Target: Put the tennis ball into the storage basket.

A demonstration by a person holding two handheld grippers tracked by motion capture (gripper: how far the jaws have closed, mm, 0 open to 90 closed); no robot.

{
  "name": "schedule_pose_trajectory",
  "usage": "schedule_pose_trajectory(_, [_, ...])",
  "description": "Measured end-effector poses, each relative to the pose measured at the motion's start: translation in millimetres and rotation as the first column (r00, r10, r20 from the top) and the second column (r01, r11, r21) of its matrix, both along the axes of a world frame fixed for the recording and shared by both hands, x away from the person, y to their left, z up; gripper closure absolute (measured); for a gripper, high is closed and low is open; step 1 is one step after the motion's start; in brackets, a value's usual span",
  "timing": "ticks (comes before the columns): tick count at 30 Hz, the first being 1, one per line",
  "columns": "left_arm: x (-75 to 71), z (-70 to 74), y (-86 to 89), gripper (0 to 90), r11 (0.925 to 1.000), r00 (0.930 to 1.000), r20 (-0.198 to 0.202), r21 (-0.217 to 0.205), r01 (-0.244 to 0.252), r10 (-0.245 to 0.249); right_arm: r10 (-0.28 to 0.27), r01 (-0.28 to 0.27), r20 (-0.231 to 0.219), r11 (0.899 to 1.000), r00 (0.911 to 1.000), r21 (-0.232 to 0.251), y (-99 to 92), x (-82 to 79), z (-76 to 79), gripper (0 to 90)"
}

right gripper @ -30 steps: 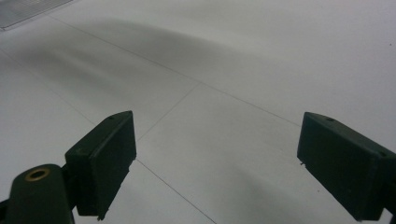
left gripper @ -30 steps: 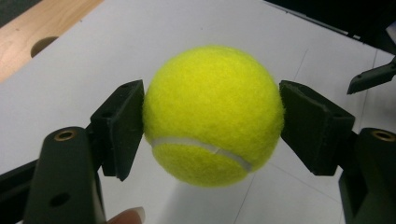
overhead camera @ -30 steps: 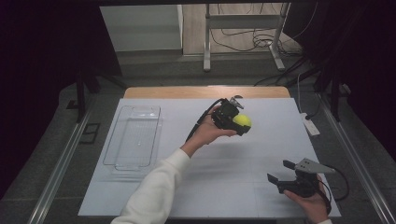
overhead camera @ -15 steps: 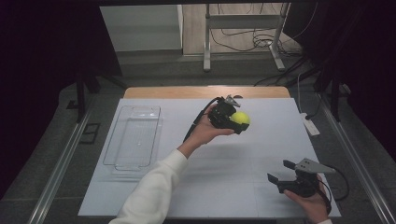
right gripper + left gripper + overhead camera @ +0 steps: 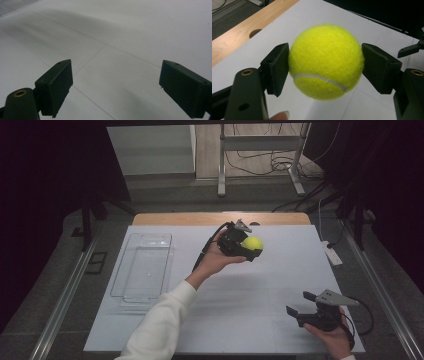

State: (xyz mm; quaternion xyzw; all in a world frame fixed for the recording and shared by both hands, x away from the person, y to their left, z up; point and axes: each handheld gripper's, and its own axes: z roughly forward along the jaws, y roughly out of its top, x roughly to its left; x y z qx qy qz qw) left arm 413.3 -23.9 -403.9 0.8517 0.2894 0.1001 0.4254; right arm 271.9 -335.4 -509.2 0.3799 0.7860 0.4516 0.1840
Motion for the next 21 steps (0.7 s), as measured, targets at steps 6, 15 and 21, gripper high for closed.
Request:
schedule_pose_trajectory(6, [-0.8,1.6,5.4,27.2,0.9999,0.9999,0.009,-0.002,-0.012,0.012,0.0,0.0,0.0,1.0,1.0,0.002,0.4,-0.1,0.1,11.9])
schedule_pose_trajectory(15, [-2.0,5.5,17.7,27.2,0.9991,0.9991,0.02,-0.019,-0.038,0.039,-0.001,0.001,-0.002,1.0,1.0,0.001,0.7,0.1,-0.3,11.9])
schedule_pose_trajectory(21, [-2.5,6.4,24.5,27.2,0.9983,0.9983,0.026,-0.027,-0.052,0.053,-0.001,0.001,-0.001,1.0,1.0,0.0,0.9,0.2,-0.5,11.9])
